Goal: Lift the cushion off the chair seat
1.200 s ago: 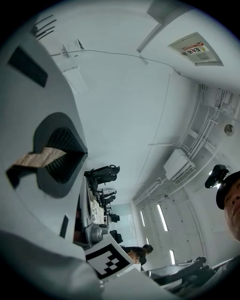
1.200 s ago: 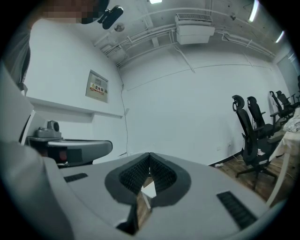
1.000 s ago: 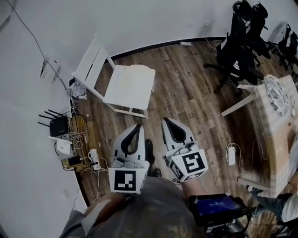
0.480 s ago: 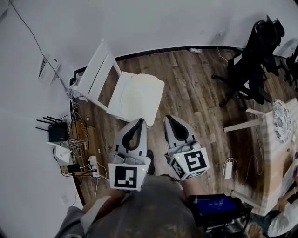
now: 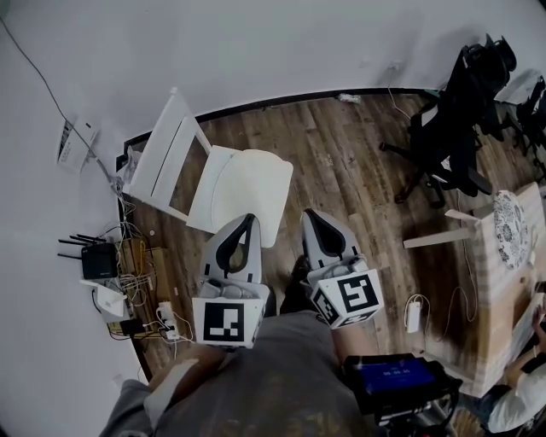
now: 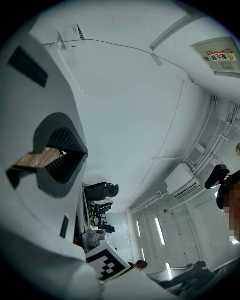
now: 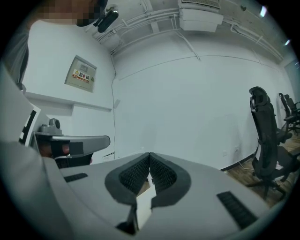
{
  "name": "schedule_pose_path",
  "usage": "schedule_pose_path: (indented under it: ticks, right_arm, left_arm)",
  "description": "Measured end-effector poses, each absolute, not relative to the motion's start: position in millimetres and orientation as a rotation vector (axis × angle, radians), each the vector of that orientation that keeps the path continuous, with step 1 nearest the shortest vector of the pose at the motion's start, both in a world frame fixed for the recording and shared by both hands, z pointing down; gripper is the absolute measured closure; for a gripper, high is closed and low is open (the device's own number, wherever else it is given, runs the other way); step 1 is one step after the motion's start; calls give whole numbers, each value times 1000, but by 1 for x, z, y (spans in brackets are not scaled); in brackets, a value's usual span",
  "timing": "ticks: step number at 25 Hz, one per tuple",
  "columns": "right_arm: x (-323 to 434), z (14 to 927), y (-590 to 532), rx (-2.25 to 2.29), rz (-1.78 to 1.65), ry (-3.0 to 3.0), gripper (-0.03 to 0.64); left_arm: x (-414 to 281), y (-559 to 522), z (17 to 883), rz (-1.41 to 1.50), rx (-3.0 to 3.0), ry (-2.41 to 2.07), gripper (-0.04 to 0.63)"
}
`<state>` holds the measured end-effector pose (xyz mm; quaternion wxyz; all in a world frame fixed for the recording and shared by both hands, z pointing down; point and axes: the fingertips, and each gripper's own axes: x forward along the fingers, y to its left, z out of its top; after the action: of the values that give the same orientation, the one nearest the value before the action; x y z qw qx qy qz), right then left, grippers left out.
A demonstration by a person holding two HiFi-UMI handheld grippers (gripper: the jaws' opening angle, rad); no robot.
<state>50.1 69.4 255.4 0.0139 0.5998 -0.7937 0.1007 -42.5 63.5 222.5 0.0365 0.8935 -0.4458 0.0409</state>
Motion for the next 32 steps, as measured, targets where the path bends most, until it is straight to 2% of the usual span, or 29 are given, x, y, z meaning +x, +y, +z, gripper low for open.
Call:
schedule_pose_path:
  ticks: [24, 32]
  right_arm:
    - [122, 311, -144, 1575, 537, -2610, 609]
    - [115, 333, -190, 1486, 549, -2614, 609]
  left_arm:
    - [44, -128, 261, 303, 2527, -1518, 589]
    - [38, -170, 286, 330, 2428, -1568, 589]
